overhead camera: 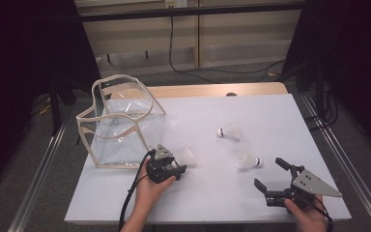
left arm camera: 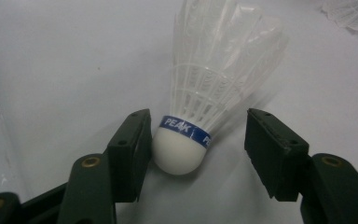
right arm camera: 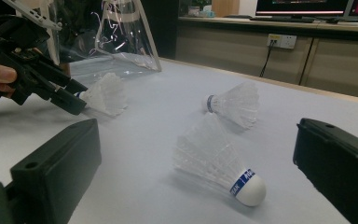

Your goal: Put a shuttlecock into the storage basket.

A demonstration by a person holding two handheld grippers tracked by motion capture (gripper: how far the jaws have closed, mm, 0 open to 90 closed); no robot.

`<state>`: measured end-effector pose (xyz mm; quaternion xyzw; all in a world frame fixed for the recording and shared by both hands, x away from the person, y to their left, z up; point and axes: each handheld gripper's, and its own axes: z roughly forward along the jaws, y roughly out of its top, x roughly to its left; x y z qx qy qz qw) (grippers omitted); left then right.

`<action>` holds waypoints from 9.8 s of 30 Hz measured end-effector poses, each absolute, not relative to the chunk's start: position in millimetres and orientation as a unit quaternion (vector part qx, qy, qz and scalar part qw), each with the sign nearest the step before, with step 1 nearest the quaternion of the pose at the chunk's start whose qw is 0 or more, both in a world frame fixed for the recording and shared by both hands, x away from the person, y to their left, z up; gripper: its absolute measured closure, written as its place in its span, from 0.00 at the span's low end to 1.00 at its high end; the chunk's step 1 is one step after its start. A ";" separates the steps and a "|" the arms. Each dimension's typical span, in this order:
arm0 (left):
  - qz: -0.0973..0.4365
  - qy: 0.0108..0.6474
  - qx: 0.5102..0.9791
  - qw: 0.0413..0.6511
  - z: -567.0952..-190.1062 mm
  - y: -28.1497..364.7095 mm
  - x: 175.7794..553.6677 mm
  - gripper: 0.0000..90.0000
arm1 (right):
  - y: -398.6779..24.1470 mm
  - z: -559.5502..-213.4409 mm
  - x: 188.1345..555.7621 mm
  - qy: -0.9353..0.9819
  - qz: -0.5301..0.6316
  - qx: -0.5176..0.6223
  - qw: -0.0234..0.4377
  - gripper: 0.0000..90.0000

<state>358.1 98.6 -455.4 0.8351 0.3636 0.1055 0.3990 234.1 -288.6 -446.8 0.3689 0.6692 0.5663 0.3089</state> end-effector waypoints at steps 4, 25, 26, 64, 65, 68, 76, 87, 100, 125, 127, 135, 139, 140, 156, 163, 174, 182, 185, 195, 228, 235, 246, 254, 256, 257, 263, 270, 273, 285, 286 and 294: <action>0.101 0.369 0.832 0.402 -456.0 99.5 360.7 0.50 | -288.9 -446.7 234.2 0.669 0.566 0.369 0.309 0.01; 0.097 0.367 0.836 0.396 -454.5 101.4 360.6 0.66 | -289.3 -446.6 233.9 0.668 0.566 0.370 0.310 0.01; 0.098 0.368 0.836 0.395 -454.5 101.4 360.4 0.66 | -289.3 -446.6 233.9 0.668 0.566 0.370 0.310 0.01; 0.044 0.411 0.824 0.388 -444.2 101.2 358.8 0.73 | -291.4 -445.5 232.9 0.666 0.568 0.369 0.312 0.01; 0.043 0.408 0.826 0.387 -442.8 101.6 358.7 0.73 | -291.5 -445.5 232.9 0.666 0.568 0.369 0.312 0.01; 0.030 0.411 0.821 0.395 -439.3 102.6 357.9 0.73 | -291.7 -445.5 232.8 0.666 0.569 0.369 0.311 0.01; 0.025 0.409 0.820 0.399 -428.3 102.8 357.2 0.73 | -292.0 -445.4 232.5 0.664 0.569 0.371 0.312 0.01; 0.020 0.400 0.826 0.396 -419.8 100.4 356.0 0.73 | -293.3 -445.0 231.9 0.663 0.571 0.372 0.312 0.01; 0.009 0.399 0.833 0.382 -411.1 97.5 358.9 0.73 | -295.0 -445.8 232.3 0.662 0.569 0.375 0.312 0.01; 0.003 0.387 0.844 0.371 -392.5 92.7 364.4 0.73 | -294.9 -446.4 233.5 0.661 0.571 0.376 0.310 0.01; 0.004 0.387 0.844 0.372 -390.9 92.2 364.7 0.73 | -294.9 -446.5 233.7 0.661 0.571 0.376 0.310 0.01; -0.001 0.386 0.842 0.376 -384.5 91.6 367.8 0.73 | -294.9 -446.4 233.4 0.661 0.571 0.376 0.309 0.01; -0.004 0.383 0.845 0.374 -381.8 91.2 368.9 0.73 | -295.2 -446.3 233.3 0.661 0.572 0.376 0.309 0.01; -0.003 0.382 0.845 0.374 -381.3 91.0 369.1 0.73 | -295.2 -446.3 233.3 0.661 0.572 0.375 0.309 0.01; -0.008 0.383 0.844 0.375 -368.8 91.6 373.5 0.73 | -295.4 -446.0 232.8 0.661 0.571 0.375 0.311 0.01; -0.010 0.379 0.847 0.372 -363.9 93.4 375.8 0.73 | -295.5 -446.0 232.7 0.661 0.571 0.375 0.311 0.01; -0.012 0.379 0.849 0.368 -354.8 97.6 381.4 0.73 | -295.5 -445.9 232.7 0.661 0.571 0.375 0.311 0.01; -0.009 0.380 0.851 0.362 -349.4 99.2 382.9 0.73 | -295.8 -445.9 232.6 0.660 0.572 0.375 0.311 0.01; -0.008 0.379 0.852 0.361 -346.9 100.9 384.1 0.73 | -295.7 -445.8 232.4 0.661 0.571 0.375 0.310 0.01; -0.008 0.381 0.853 0.357 -340.2 102.7 386.6 0.73 | -295.8 -445.8 232.5 0.661 0.572 0.375 0.311 0.01; -0.011 0.369 0.860 0.353 -315.6 101.3 393.8 0.73 | -295.8 -445.6 232.1 0.661 0.572 0.375 0.309 0.01; -0.011 0.365 0.861 0.353 -308.5 101.4 395.0 0.73 | -295.7 -445.7 232.3 0.661 0.572 0.375 0.309 0.01; -0.012 0.364 0.863 0.351 -298.7 102.5 398.2 0.73 | -296.5 -445.6 232.2 0.661 0.571 0.375 0.310 0.01; -0.013 0.361 0.865 0.347 -293.7 102.2 399.6 0.73 | -296.3 -445.8 232.5 0.661 0.571 0.375 0.311 0.01; -0.015 0.365 0.862 0.351 -292.7 101.7 399.4 0.73 | -296.4 -445.9 232.5 0.661 0.571 0.375 0.311 0.01; -0.016 0.364 0.863 0.351 -291.4 101.7 399.5 0.73 | -296.5 -445.9 232.6 0.661 0.571 0.375 0.311 0.01; -0.017 0.356 0.869 0.345 -289.0 101.0 400.1 0.73 | -296.2 -445.9 232.5 0.661 0.571 0.376 0.308 0.01; -0.016 0.358 0.868 0.344 -287.1 101.9 401.6 0.73 | -296.8 -445.8 232.3 0.661 0.571 0.376 0.310 0.01; -0.013 0.362 0.865 0.347 -285.4 101.9 402.0 0.73 | -296.6 -445.7 232.4 0.661 0.572 0.375 0.310 0.01; -0.014 0.358 0.868 0.345 -278.0 101.6 403.6 0.73 | -296.6 -445.7 232.4 0.661 0.572 0.374 0.310 0.01; -0.014 0.358 0.868 0.345 -278.0 101.6 403.6 0.73 | -296.6 -445.7 232.4 0.661 0.572 0.374 0.310 0.01; -0.011 0.355 0.870 0.342 -269.4 99.9 404.6 0.73 | -296.7 -445.7 232.4 0.661 0.572 0.374 0.309 0.01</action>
